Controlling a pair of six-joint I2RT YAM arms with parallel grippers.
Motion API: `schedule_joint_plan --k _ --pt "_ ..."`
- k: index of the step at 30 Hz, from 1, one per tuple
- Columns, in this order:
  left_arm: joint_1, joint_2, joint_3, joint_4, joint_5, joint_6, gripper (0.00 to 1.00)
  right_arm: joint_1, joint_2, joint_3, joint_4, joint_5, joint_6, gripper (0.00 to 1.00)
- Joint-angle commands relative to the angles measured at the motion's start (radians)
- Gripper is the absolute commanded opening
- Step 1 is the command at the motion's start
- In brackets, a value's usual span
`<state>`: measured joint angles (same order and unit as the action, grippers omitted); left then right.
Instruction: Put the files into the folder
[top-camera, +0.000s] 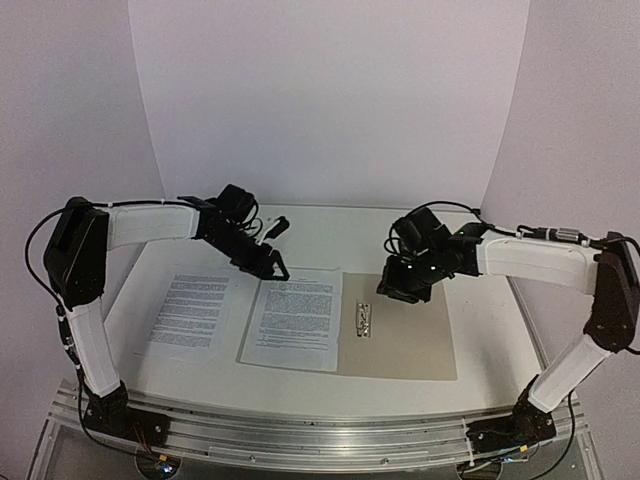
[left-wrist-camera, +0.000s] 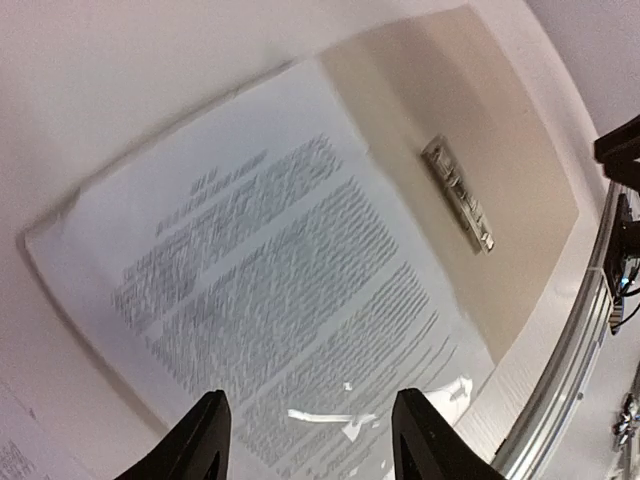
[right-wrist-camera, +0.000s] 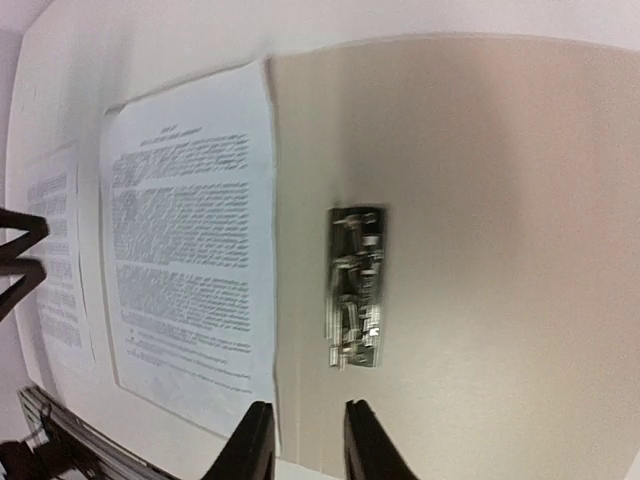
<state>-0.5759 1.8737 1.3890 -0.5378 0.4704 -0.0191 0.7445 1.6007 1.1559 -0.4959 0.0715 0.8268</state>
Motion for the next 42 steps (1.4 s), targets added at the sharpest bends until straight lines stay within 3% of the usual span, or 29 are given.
schedule_joint_plan --k 1,4,7,15,22,29,34,42 --pt "-0.030 0.164 0.305 0.054 0.041 0.238 0.58 -0.079 -0.064 -0.131 -0.023 -0.025 0.027 0.39" --pt "-0.072 0.314 0.516 -0.012 0.044 0.226 0.58 -0.131 -0.077 -0.184 -0.019 -0.039 0.020 0.45" --pt "-0.129 0.418 0.627 -0.019 0.003 0.118 0.57 -0.173 -0.066 -0.221 0.038 -0.067 0.010 0.45" --pt "-0.190 0.504 0.646 0.094 -0.081 -0.307 0.47 -0.185 0.141 -0.136 0.199 -0.153 -0.088 0.34" --pt "-0.223 0.520 0.639 0.064 -0.172 -0.438 0.33 -0.185 0.317 -0.040 0.261 -0.235 -0.135 0.23" --pt "-0.272 0.530 0.619 0.009 -0.237 -0.598 0.32 -0.183 0.361 -0.010 0.291 -0.276 -0.143 0.20" --pt "-0.299 0.556 0.627 -0.019 -0.247 -0.661 0.34 -0.184 0.311 -0.026 0.288 -0.280 -0.124 0.20" --pt "-0.338 0.586 0.644 -0.019 -0.283 -0.682 0.33 -0.168 0.104 -0.200 0.287 -0.296 -0.031 0.21"
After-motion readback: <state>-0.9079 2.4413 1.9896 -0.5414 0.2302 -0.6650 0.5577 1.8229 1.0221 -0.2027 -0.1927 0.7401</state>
